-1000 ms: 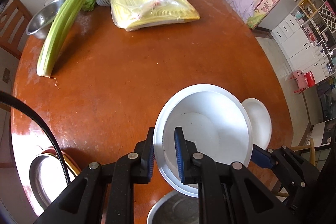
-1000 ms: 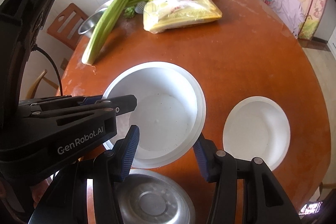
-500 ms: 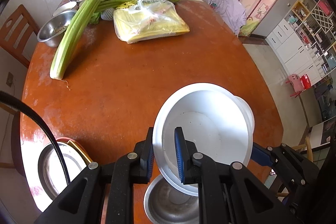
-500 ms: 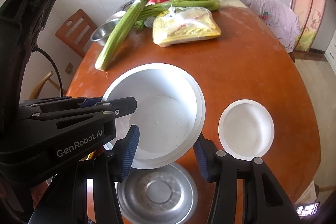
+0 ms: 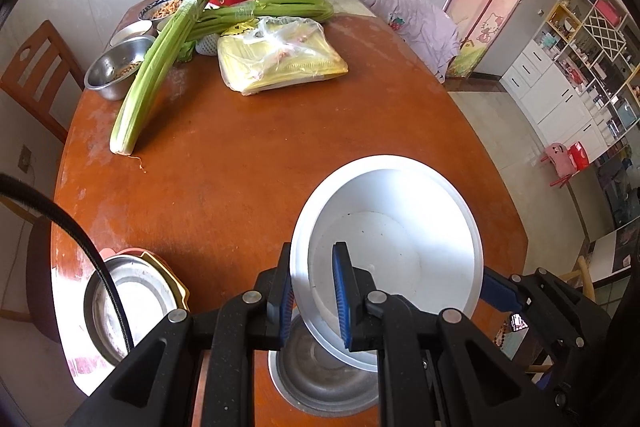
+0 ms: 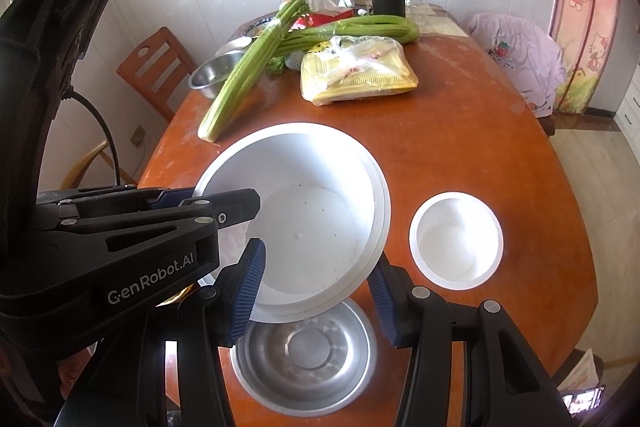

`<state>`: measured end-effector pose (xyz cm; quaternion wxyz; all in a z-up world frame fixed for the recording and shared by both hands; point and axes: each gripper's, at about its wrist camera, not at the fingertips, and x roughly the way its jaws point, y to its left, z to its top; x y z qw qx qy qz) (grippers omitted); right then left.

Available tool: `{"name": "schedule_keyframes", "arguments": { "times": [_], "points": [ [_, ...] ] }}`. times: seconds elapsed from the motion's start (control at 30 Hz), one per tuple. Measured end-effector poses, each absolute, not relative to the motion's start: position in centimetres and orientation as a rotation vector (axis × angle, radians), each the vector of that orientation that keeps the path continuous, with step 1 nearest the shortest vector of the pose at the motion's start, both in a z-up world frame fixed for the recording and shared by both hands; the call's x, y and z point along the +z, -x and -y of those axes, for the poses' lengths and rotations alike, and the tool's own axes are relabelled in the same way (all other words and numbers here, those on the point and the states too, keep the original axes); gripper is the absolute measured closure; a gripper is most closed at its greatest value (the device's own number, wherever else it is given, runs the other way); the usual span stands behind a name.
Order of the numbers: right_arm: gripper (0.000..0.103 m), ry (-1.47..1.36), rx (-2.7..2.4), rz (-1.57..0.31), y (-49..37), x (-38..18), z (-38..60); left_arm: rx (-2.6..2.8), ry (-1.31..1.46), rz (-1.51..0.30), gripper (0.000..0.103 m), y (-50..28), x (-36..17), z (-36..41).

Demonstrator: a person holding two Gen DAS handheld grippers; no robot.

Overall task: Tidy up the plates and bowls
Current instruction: 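Lift the large white bowl with the left gripper above the steel bowl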

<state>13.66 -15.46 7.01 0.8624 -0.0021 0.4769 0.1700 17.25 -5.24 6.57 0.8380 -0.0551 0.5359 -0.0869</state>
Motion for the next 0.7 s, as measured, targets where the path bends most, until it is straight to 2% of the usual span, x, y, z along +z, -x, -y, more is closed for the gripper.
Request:
{"name": "schedule_keyframes", "arguments": {
  "times": [0.7],
  "points": [
    [0.049,0.009,0.351,-1.015,-10.2,6.0,15.4,-0.178,0.072,-1.171,0.086,-13.6,5.4,5.7]
  ]
}}
